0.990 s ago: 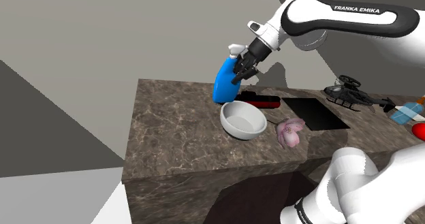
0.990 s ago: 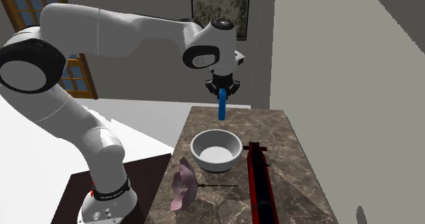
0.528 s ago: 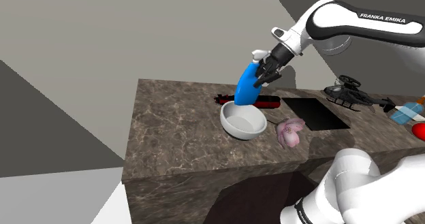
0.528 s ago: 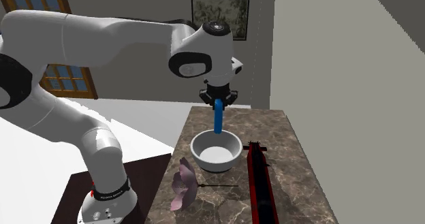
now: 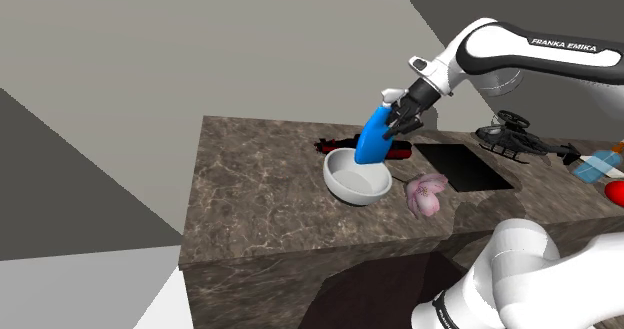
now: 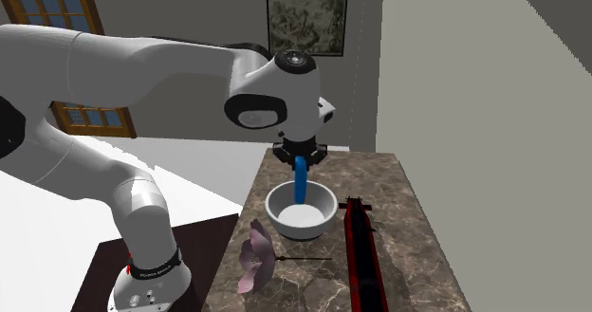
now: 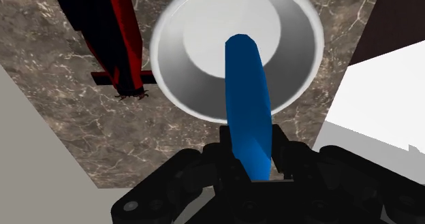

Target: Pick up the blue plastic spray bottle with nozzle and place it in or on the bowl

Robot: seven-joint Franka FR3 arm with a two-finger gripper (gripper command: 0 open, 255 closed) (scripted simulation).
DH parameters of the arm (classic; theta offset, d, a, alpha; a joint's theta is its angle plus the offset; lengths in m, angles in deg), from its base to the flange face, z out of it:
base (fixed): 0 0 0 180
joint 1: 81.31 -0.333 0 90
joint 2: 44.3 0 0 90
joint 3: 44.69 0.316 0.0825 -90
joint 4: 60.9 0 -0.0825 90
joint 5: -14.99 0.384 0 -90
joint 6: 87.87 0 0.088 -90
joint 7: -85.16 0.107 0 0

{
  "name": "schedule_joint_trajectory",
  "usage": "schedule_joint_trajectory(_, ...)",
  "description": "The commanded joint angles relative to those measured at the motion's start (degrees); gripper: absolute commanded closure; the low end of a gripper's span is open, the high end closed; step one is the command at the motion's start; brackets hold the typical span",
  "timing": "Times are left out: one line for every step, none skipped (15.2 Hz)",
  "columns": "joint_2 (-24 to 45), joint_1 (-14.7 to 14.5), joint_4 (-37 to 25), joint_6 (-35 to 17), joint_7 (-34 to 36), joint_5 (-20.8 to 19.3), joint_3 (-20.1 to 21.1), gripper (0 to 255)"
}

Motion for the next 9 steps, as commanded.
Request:
schedule_joint_trajectory(0.24,0.0,1.31,-1.46,-0.69,0.02,-0.45,255)
schedule_joint_trajectory(0.35,0.0,1.96,-2.17,-0.99,0.05,-0.64,255)
schedule_joint_trajectory(0.48,-0.01,2.6,-2.89,-1.3,0.08,-0.84,255)
schedule_joint_trajectory(0.62,-0.03,3.22,-3.61,-1.61,0.12,-1.05,255)
schedule_joint_trajectory(0.78,-0.06,3.84,-4.33,-1.93,0.16,-1.27,255)
schedule_joint_trajectory(0.88,-0.08,4.2,-4.76,-2.12,0.19,-1.4,255)
schedule_joint_trajectory(0.87,-0.07,4.21,-4.76,-2.12,0.19,-1.4,255)
schedule_joint_trajectory(0.88,-0.08,4.2,-4.76,-2.12,0.19,-1.4,255)
schedule_joint_trajectory(0.88,-0.08,4.2,-4.76,-2.12,0.19,-1.4,255)
